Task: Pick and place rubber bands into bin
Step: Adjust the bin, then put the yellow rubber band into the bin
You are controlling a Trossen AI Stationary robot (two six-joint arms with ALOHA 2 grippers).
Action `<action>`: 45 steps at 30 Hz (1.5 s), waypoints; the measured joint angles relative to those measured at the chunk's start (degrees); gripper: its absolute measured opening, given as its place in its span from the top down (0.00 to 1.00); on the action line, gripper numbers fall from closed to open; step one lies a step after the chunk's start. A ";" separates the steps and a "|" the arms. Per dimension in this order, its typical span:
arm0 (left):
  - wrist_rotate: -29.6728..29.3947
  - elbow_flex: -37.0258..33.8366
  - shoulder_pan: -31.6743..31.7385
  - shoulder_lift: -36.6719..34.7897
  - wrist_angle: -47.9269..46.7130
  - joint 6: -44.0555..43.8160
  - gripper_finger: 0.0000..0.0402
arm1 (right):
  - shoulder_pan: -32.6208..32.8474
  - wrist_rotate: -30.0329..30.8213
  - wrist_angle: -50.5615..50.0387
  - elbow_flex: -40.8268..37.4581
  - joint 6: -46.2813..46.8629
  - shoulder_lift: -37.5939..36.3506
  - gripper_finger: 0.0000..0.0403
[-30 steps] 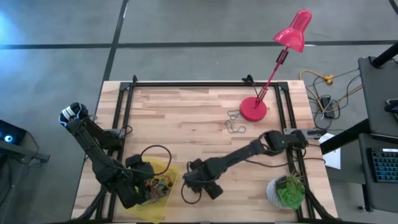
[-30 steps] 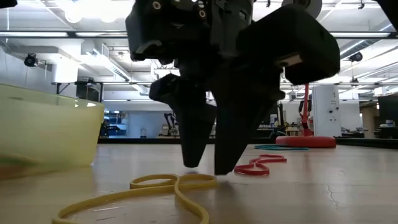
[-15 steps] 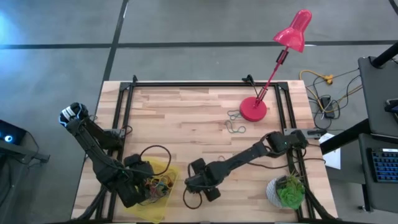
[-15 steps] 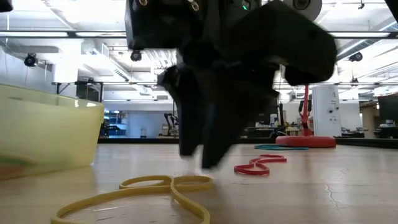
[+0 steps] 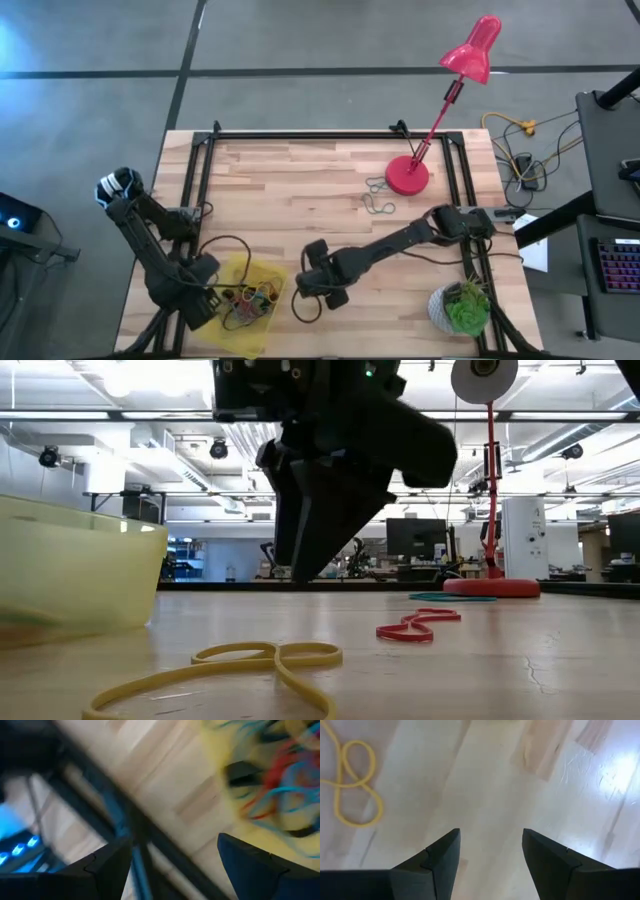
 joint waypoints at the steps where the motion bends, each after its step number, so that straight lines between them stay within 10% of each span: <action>1: 1.38 -0.41 -0.19 0.47 -0.69 -1.01 0.32 | -0.26 0.00 0.04 0.00 -0.33 0.00 0.50; 7: 6.98 -5.17 -1.16 2.34 2.10 1.40 0.41 | -2.07 0.00 0.76 0.00 -1.00 -0.02 0.50; 14: 10.87 -14.99 -1.25 2.11 31.22 -3.05 0.63 | -3.74 0.02 0.66 0.00 -2.46 -0.02 0.50; 20: -0.12 -17.08 -0.47 2.33 45.57 -6.48 0.74 | -4.74 0.03 0.62 0.00 -3.34 -0.62 0.50; 25: -4.10 -17.34 1.46 2.31 44.11 -4.44 0.77 | -5.07 -2.17 -3.13 0.01 -3.86 -1.71 0.50; 32: -8.26 -17.34 1.59 0.69 41.71 -1.98 0.78 | -4.41 -20.73 -8.42 -3.11 -10.13 -2.57 0.50; 45: -26.34 -8.74 1.55 -7.31 25.06 3.07 0.78 | 1.89 -23.36 4.33 -5.93 -9.94 -2.58 0.50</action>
